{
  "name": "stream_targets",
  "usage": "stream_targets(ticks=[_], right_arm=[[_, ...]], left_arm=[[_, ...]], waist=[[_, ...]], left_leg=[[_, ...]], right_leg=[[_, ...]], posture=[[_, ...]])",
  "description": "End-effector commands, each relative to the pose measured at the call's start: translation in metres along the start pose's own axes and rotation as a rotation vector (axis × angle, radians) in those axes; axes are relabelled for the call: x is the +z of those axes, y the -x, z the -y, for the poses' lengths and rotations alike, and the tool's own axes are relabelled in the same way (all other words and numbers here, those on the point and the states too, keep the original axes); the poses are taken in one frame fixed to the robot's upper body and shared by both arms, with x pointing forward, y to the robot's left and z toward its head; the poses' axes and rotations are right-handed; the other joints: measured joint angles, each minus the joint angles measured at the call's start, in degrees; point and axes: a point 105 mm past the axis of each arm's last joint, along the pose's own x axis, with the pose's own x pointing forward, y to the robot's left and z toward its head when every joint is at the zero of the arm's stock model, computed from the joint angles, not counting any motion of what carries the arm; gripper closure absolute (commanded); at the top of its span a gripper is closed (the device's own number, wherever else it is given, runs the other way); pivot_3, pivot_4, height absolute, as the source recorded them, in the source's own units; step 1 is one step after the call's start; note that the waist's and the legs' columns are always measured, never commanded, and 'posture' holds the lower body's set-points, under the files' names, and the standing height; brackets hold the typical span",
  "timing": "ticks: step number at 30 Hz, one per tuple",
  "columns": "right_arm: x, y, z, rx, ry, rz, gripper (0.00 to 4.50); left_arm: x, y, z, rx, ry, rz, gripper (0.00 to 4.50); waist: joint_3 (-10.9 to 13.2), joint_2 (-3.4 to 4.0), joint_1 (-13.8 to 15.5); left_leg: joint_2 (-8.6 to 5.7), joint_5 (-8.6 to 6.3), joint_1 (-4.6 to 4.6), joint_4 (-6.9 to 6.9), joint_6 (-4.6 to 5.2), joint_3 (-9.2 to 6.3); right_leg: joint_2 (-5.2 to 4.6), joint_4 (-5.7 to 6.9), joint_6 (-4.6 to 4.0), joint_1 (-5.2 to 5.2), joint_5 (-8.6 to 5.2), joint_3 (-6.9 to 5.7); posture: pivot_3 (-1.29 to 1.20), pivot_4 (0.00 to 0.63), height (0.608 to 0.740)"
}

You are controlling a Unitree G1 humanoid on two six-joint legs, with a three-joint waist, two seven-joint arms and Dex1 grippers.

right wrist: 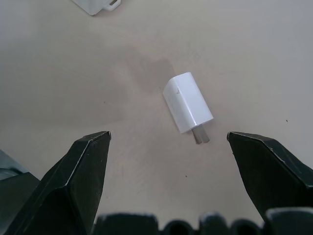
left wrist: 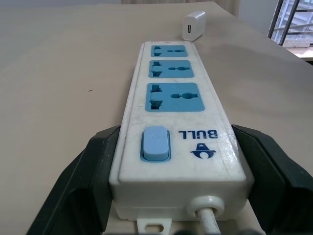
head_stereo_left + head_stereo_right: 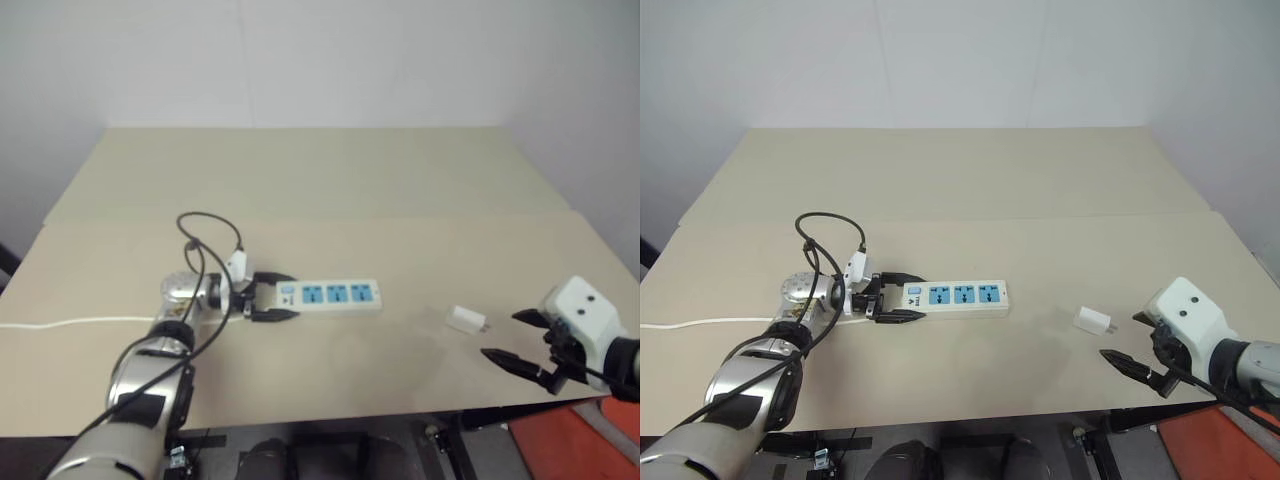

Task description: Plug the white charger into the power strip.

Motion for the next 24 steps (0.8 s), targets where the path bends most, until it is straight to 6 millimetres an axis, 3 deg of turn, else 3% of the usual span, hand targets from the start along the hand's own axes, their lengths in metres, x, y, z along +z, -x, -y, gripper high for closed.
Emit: stream_targets(ticks=[1,8,12,17,21,24], right_arm=[[0.011,0.006,0.003,0.018,0.038,-0.02,0.0],[0.045,0.004,0.009,0.149,0.113,-0.118,0.0],[0.058,-0.006,0.014,0.197,0.158,-0.224,0.0],[0.074,-0.038,0.021,0.242,0.235,-0.304,0.0],[0.067,-0.065,0.029,0.24,0.316,-0.429,0.0],[0.066,-0.073,0.031,0.249,0.326,-0.465,0.0]], left_arm=[[0.005,0.002,-0.004,-0.02,-0.024,-0.037,1.24],[0.003,-0.001,-0.004,-0.022,-0.035,-0.063,1.24],[0.002,-0.003,-0.003,-0.017,-0.039,-0.061,1.24],[-0.005,-0.006,0.001,-0.018,-0.035,-0.08,1.24],[-0.008,-0.01,0.007,-0.022,-0.024,-0.061,1.24],[-0.01,-0.01,0.009,-0.023,-0.024,-0.065,1.24]], waist=[[0.0,0.0,-0.08],[0.0,0.02,-0.28],[-0.01,0.02,-0.19],[-0.07,0.12,-0.33],[-0.14,0.24,-0.17],[-0.15,0.26,-0.16]], left_leg=[[0.0,0.0,0.0,0.01,0.01,0.0],[0.02,-0.16,-0.01,0.02,0.27,-0.01],[0.02,-0.01,-0.16,0.01,0.0,-0.02],[0.0,0.02,-0.66,0.22,-0.04,0.02],[0.0,0.01,-0.85,0.49,-0.02,0.01],[-0.04,-0.01,-0.94,0.57,0.02,0.02]], right_leg=[[-0.01,0.01,0.0,0.0,0.0,0.0],[-0.04,-0.01,-0.01,-0.07,0.0,0.0],[-0.1,-0.04,-0.03,-0.27,0.0,-0.01],[-0.13,0.07,-0.05,-0.75,0.04,0.01],[-0.14,0.12,-0.04,-0.82,0.05,-0.05],[-0.19,0.1,0.01,-0.83,0.08,-0.08]], posture=[[0.0,0.15,0.74],[0.0,0.15,0.74],[0.0,0.15,0.74],[0.0,0.15,0.74],[0.0,0.15,0.74],[0.0,0.15,0.74]])
